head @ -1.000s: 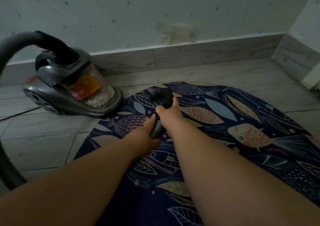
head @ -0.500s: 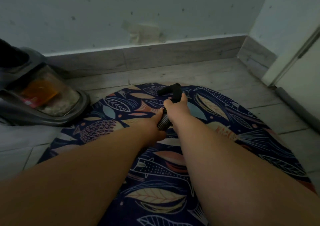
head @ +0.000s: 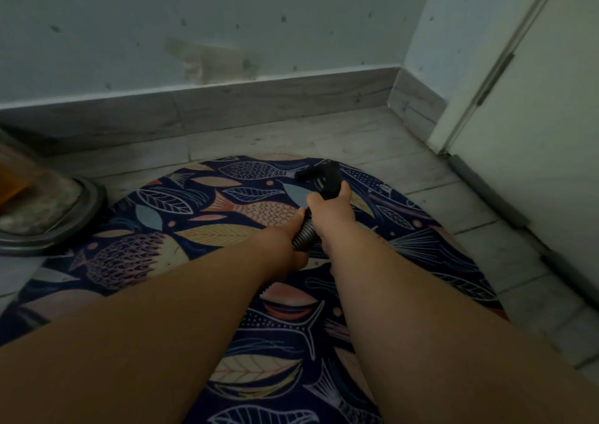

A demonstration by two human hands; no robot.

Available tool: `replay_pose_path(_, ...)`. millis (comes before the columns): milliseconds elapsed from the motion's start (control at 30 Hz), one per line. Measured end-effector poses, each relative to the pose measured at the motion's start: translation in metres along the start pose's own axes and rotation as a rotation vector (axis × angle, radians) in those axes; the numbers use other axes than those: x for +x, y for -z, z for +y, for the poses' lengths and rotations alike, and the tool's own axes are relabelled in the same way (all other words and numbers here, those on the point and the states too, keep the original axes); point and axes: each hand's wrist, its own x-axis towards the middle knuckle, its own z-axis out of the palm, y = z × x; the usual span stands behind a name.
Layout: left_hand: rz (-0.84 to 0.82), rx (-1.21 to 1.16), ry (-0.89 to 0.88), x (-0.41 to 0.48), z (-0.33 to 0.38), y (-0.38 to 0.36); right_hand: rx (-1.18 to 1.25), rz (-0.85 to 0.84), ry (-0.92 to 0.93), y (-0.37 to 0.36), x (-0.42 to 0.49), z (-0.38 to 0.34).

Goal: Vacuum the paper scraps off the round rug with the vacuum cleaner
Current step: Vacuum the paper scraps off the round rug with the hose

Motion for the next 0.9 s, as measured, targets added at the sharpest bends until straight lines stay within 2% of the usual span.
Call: replay_pose_path(900, -0.095, 0.039, -0.204, -0.014, 0.068, -0.063, 0.051, 0.242, -0.059, 0.099, -0.028, 0.05)
